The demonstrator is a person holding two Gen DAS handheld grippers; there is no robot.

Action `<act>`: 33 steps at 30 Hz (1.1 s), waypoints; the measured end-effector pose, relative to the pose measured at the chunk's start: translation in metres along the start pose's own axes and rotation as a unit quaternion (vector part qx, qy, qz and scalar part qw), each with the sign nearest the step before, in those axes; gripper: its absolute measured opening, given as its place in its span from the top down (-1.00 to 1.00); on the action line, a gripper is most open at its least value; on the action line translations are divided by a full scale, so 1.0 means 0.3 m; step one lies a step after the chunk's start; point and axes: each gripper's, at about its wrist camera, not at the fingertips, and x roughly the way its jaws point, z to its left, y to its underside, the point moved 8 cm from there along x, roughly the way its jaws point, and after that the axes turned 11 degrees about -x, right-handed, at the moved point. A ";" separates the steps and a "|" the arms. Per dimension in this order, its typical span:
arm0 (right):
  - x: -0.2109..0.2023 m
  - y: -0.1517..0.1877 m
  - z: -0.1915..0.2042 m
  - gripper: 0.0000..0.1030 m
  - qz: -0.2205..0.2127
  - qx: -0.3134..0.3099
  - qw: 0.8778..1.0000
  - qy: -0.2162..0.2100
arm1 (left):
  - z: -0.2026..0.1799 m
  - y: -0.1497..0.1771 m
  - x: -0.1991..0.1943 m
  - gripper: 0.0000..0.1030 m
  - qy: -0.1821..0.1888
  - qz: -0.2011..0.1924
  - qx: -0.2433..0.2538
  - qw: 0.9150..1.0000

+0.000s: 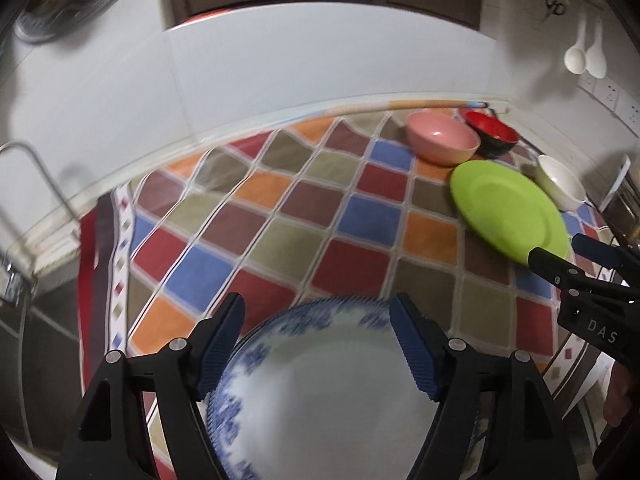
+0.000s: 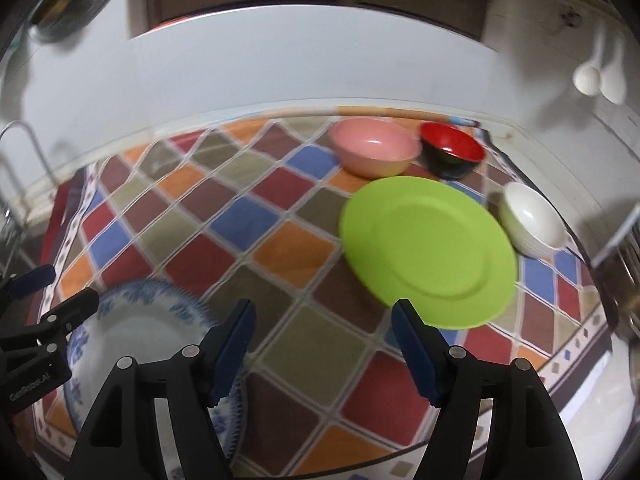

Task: Organize plates and bowls
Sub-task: 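Move both tools over to the lime-green plate, then close both tools on the rim of the lime-green plate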

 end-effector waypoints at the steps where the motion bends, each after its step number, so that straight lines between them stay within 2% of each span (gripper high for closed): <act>1: 0.000 -0.002 -0.028 -0.38 0.000 0.008 1.000 0.005 | -0.024 -0.014 0.006 -0.48 0.003 -0.003 0.004 1.000; 11: 0.008 -0.032 -0.281 -0.38 -0.010 0.052 0.997 0.047 | -0.260 -0.100 0.085 -0.49 0.020 -0.008 0.026 0.999; 20: 0.073 -0.028 -0.514 -0.38 -0.011 0.088 0.993 0.081 | -0.449 -0.149 0.208 -0.48 0.029 0.010 0.038 0.999; 33: 0.255 0.029 -0.696 -0.38 0.030 0.122 0.990 0.069 | -0.591 -0.169 0.415 -0.43 0.014 0.044 0.044 0.998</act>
